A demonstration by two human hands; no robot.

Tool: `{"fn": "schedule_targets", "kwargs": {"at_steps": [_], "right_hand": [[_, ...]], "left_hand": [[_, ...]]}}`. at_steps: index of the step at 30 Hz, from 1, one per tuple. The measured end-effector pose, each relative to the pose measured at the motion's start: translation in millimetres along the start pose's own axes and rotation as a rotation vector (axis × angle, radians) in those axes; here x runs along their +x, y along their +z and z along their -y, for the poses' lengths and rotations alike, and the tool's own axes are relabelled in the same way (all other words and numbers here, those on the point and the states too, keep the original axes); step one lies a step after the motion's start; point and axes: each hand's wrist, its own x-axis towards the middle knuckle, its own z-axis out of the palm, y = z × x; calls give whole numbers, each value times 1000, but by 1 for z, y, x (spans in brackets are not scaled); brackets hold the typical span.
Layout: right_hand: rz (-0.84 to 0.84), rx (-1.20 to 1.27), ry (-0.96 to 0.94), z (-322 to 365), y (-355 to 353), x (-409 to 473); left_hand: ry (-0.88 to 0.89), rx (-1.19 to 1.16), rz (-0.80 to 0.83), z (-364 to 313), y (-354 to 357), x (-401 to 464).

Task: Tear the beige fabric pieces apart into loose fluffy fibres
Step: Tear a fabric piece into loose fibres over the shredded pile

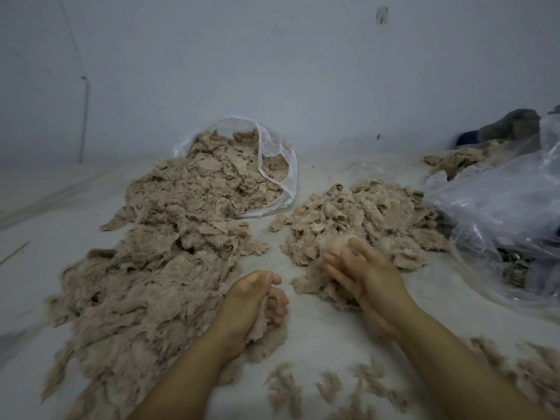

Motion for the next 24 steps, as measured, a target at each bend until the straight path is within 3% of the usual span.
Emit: {"fn": "schedule_targets", "kwargs": {"at_steps": [4, 7, 14, 19, 24], "right_hand": [[207, -602, -69, -17, 13, -20], [395, -830, -68, -42, 22, -38], [165, -448, 51, -43, 16, -31], [168, -195, 174, -37, 8, -31], [157, -356, 113, -41, 12, -33]], "left_hand": [[-62, -204, 23, -1, 2, 1], [-46, -213, 50, 0, 4, 0], [30, 15, 127, 5, 3, -2], [95, 39, 96, 6, 1, -2], [152, 116, 116, 9, 4, -2]]}}
